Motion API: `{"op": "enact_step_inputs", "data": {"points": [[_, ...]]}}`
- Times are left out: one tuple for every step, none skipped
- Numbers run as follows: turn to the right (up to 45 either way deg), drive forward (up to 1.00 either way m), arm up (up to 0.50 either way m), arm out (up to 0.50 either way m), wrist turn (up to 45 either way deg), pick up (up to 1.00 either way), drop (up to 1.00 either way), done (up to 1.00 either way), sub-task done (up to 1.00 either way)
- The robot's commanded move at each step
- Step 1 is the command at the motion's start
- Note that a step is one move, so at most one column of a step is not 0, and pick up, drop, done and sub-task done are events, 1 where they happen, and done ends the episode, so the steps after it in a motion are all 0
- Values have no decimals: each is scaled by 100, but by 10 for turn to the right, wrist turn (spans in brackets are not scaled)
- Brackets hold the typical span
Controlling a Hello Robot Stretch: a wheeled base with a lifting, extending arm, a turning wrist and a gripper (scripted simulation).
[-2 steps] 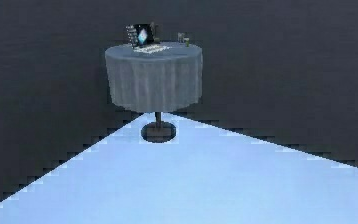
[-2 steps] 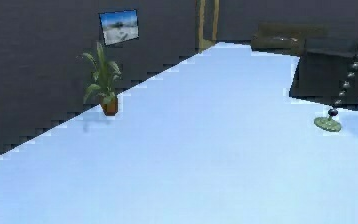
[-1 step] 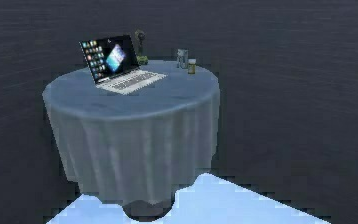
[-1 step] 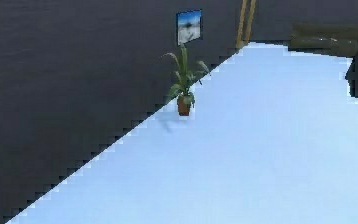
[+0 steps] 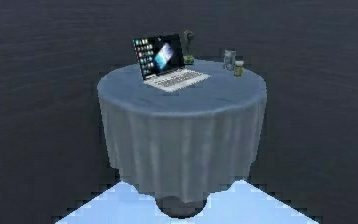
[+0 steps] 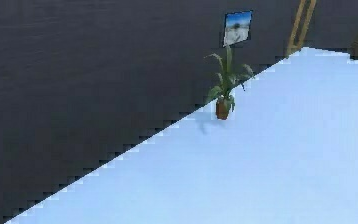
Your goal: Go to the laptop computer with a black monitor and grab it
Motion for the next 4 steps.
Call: {"op": "enact_step_inputs", "data": {"points": [[0,10,0,0,0,0,0,0,0],[-450,0,0,0,0,0,0,0,0],[-420,0,0,0,0,0,0,0,0],[-30,0,0,0,0,0,0,0,0]]}}
